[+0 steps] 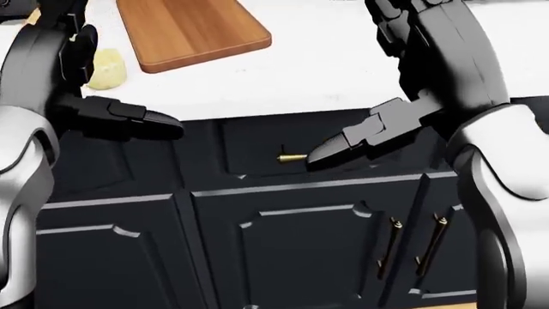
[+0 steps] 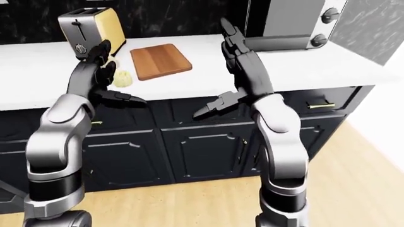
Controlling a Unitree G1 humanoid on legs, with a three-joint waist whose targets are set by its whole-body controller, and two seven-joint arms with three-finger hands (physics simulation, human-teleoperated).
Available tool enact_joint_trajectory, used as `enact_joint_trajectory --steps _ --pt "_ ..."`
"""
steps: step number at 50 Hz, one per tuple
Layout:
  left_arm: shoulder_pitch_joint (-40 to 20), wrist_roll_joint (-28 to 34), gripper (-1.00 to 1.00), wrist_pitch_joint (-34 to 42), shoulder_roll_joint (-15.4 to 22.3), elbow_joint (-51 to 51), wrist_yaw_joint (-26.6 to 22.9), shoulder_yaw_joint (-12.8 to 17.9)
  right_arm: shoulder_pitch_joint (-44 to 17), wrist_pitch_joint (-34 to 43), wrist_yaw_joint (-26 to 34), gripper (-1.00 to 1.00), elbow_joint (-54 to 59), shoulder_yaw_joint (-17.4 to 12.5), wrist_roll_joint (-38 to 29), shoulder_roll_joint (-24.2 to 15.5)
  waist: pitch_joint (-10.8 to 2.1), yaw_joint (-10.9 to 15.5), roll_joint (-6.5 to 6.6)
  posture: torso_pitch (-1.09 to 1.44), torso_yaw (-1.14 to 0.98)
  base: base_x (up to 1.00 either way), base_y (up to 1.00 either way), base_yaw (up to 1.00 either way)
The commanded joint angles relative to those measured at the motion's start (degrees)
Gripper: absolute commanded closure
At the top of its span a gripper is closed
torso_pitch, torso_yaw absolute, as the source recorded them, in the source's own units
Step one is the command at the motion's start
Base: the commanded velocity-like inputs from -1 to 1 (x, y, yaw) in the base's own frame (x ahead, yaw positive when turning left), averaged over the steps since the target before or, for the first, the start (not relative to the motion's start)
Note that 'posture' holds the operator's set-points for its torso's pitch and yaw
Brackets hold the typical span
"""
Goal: Place the bread and cheese on the cutting board.
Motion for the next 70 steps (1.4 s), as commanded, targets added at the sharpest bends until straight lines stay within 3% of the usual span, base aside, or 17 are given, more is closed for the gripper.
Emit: enact_joint_trajectory --steps 1,7,11,12,15,21,24,26,27,29,40,49,52,54,55,68,70 --pt "-1.42 0.07 -1.00 -1.35 0.23 -1.19 0.24 0.26 -1.42 -0.97 -0.05 -1.00 -1.35 -0.41 -0.08 -0.65 -1.34 -0.27 1.08 0.00 0.00 0.32 0.05 0.00" --pt "-0.94 -0.12 -1.00 -1.54 0.24 -1.40 0.30 0.34 -1.41 -0.79 0.39 -1.00 -1.94 -0.18 -0.56 -0.50 -0.71 0.78 -2.05 0.00 0.00 0.32 0.11 0.00" --pt "-1.03 -0.14 -1.00 -1.51 0.19 -1.32 0.40 0.23 -1.10 -1.05 0.71 -1.00 -2.13 -0.26 -0.68 -0.51 -1.52 1.26 -7.84 0.00 0.00 0.32 0.22 0.00" --pt "-0.94 -0.10 -1.00 -1.67 0.14 -1.25 0.41 0.14 -1.02 -1.10 0.79 -1.00 -2.25 -0.27 -0.72 -0.51 -1.04 0.55 -6.28 0.00 0.00 0.27 0.30 0.00" --pt "-1.02 -0.02 -1.00 -1.53 0.17 -1.30 0.37 0.11 -0.82 -1.50 0.99 -1.00 -2.29 -0.20 -0.86 -0.42 -1.96 0.31 -7.11 0.00 0.00 0.22 0.34 0.00" --pt "-0.81 0.04 -1.00 -2.08 -0.01 -0.90 0.46 0.09 -1.01 -1.54 1.15 -1.00 -2.15 -0.35 -0.87 -0.29 -1.86 0.06 -4.46 0.00 0.00 0.13 0.38 0.00" --pt "-0.82 0.01 -1.00 -2.09 -0.07 -0.86 0.44 0.05 -0.94 -1.29 1.16 -1.00 -2.49 -0.35 -0.84 -0.33 -2.06 -0.10 -1.34 0.00 0.00 0.10 0.38 0.00" --pt "-0.95 -0.02 -1.00 -1.88 -0.13 -0.94 0.46 0.02 -0.85 -1.34 1.19 -1.00 -2.51 -0.35 -0.87 -0.37 -3.43 -0.22 2.91 0.00 0.00 0.11 0.38 0.00" --pt "-0.92 0.00 -1.00 -1.99 -0.15 -0.85 0.47 -0.02 -0.81 -1.33 1.21 -1.00 -2.55 -0.34 -0.85 -0.34 -2.90 0.10 0.10 0.00 0.00 0.12 0.39 0.00" --pt "-1.00 0.01 -1.00 -1.89 -0.12 -0.86 0.48 0.01 -0.73 -1.41 1.27 -1.00 -2.61 -0.30 -0.82 -0.31 -1.97 0.37 1.07 0.00 0.00 0.11 0.38 0.00" --pt "-1.27 0.19 -1.00 -1.41 -0.05 -1.12 0.45 -0.07 -0.87 -1.70 1.54 -1.00 -2.74 -0.33 -0.70 -0.28 -2.27 0.64 -6.39 0.00 0.00 0.00 0.39 0.00" --pt "-1.10 0.29 -1.00 -2.23 -0.19 -0.44 0.45 -0.11 -0.64 -2.10 1.50 -1.00 -2.61 -0.36 -0.54 -0.24 -2.36 -0.10 -4.74 0.00 0.00 0.00 0.41 0.00" --pt "-1.08 0.28 -1.00 -2.24 -0.30 -0.49 0.45 -0.17 -0.47 -2.00 1.49 -1.00 -2.84 -0.38 -0.54 -0.27 -2.12 -0.36 -1.62 0.00 0.00 0.00 0.40 0.00" --pt "-1.09 0.29 -1.00 -2.11 -0.33 -0.62 0.43 -0.21 -0.57 -1.71 1.45 -1.00 -3.02 -0.45 -0.50 -0.29 -3.31 -0.30 3.55 0.00 0.00 0.00 0.40 0.00" --pt "-1.08 0.30 -1.00 -2.07 -0.35 -0.65 0.45 -0.21 -0.55 -1.67 1.44 -1.00 -3.07 -0.43 -0.49 -0.28 -2.88 -0.31 0.52 0.00 0.00 0.00 0.41 0.00" --pt "-0.81 0.45 -1.00 -1.90 -0.62 -1.08 0.39 -0.42 -0.01 -1.35 1.25 -1.00 -3.87 -0.50 -0.30 -0.23 -2.11 -0.23 -6.61 0.00 0.00 0.00 0.39 0.00" --pt "-0.65 0.51 -1.00 -1.93 -0.69 -1.18 0.35 -0.48 0.09 -1.11 1.20 -1.00 -4.20 -0.57 -0.24 -0.24 -2.30 -0.52 -5.36 0.00 0.00 0.00 0.35 0.00"
